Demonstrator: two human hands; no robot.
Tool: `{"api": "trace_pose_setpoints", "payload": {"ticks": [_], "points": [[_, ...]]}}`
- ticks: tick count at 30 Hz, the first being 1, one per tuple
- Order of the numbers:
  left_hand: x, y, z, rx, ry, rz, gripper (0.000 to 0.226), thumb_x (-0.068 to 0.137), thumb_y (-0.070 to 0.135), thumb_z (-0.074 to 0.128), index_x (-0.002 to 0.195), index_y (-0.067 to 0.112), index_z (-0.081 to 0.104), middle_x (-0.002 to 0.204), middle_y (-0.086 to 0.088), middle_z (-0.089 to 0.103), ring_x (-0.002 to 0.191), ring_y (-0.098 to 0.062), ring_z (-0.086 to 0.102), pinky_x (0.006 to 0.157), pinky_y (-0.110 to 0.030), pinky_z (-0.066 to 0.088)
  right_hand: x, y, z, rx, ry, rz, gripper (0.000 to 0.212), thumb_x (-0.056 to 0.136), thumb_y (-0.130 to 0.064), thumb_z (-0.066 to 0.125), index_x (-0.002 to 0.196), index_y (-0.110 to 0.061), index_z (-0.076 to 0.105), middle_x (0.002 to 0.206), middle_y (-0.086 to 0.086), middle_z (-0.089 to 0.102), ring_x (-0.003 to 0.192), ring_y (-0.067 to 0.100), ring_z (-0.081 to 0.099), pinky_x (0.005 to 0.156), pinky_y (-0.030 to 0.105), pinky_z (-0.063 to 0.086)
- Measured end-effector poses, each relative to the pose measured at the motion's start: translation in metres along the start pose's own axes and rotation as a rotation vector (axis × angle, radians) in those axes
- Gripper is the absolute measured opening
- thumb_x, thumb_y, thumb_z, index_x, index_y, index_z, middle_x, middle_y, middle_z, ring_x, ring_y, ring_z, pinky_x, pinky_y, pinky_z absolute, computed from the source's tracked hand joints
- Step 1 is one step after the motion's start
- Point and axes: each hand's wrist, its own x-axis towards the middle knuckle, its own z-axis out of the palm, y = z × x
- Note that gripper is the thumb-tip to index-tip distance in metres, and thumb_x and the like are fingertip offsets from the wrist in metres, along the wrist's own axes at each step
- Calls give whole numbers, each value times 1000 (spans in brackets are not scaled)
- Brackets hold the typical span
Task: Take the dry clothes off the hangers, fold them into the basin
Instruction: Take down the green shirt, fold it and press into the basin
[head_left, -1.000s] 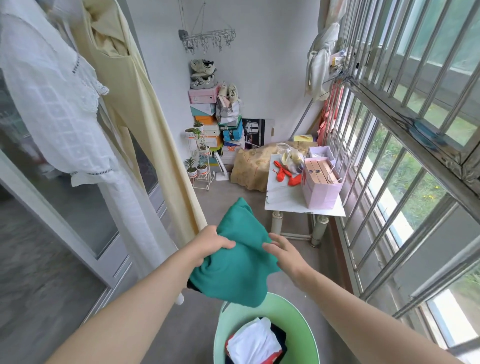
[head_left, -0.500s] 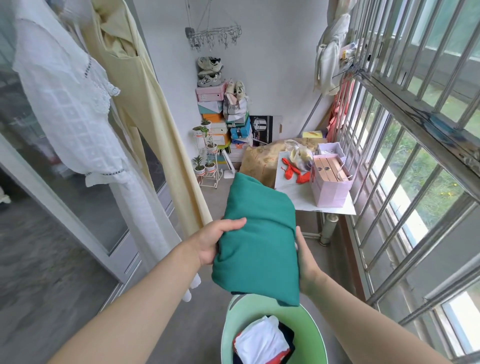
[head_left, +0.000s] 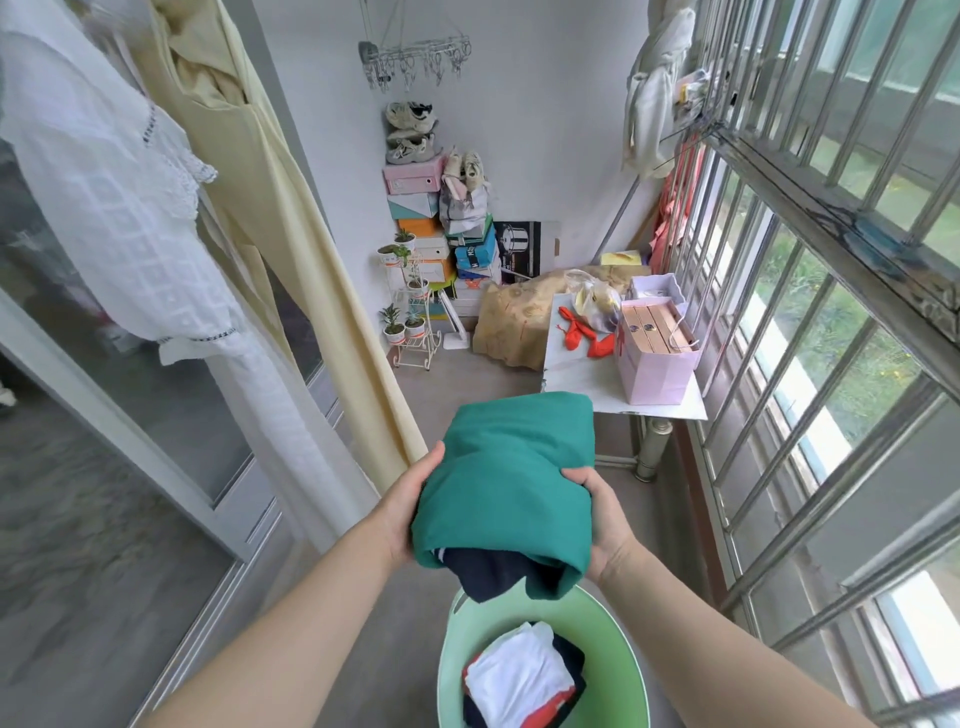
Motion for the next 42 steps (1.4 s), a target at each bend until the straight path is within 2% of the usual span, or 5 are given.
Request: {"api": "trace_pose_setpoints", "payload": {"ticks": [6,18,23,34,42], "points": [[9,-42,-4,-333,-140,-25,80,74,69,54,133,16,55,133,-18,57,124,-41,51,110,-58,28,13,3,-6,251,-7,-159,28,68,-13,52,91,-8,64,81,10,69,67,27,68,69,34,56],[19,-53,25,-117,91,-179,68,65,54,79,118,18,56,127,-15,57,119,-41,52,82,-71,40,22,15,-11,60,132,-146,28,80,-3,40,94,-7,64,86,12,72,85,32,63,93,49,44],[26,-62,39,-204,191,-135,33,86,34,66,107,10,57,104,-17,63,96,-38,61,79,-56,49,18,14,-15,162,106,-167,30,79,-6,40,100,-5,62,87,14,72,87,34,63,88,47,48],[33,-79,29,-277,-55,-38,36,86,28,62,118,12,61,114,-11,70,103,-29,65,82,-44,54,24,27,-30,383,-118,-250,64,33,-8,71,97,-4,71,102,19,70,88,36,70,84,53,53],[38,-60,-1,-76,109,186,29,81,-7,60,104,10,66,95,-5,74,85,-21,71,76,-36,55,32,2,-72,161,-147,-85,69,66,-27,65,133,-18,50,141,7,50,127,31,46,109,48,28]]}}
